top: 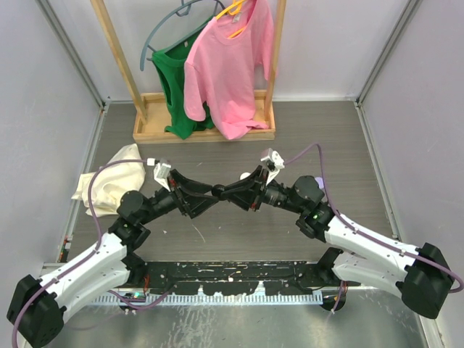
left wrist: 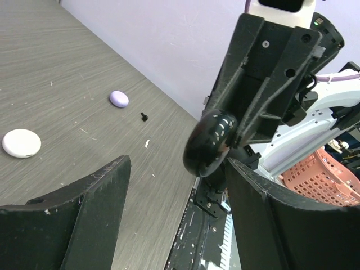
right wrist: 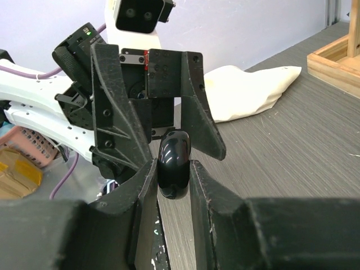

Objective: Insert the wireless bluetooth earbuds into the charging case
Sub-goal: Pick up the charging case at the center of the board.

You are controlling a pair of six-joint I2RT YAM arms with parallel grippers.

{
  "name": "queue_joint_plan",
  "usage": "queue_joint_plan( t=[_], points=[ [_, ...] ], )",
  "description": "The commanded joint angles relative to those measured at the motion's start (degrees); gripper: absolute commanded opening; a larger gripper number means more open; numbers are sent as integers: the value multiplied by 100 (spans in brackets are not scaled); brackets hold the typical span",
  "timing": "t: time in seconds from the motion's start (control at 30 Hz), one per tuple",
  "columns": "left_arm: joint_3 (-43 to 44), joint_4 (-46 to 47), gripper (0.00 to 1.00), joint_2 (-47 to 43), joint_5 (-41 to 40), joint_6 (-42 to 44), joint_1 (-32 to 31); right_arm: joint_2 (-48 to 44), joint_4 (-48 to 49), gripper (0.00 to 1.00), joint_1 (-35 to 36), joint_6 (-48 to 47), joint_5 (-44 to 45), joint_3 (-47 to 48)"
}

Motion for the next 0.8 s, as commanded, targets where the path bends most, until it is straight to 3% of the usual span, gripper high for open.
queue_joint_plan(
  t=[0.0,0.17,0.43,0.77],
  points=[
    [-48,398,70,-215,-242,195,-28,-206,51,15,321,-287,613,278],
    [-165,373,69,-355,-596,379,-121,-228,-210,15,883,-530,1623,381],
    [-168,-638,72,-962,-1792,1741,-784,-211,-696,15,1791,-949,3438,635],
    [-184,-681,72,-877,-3161,3438,-2034,53,-460,15,2195,-687,4373,685]
  ],
)
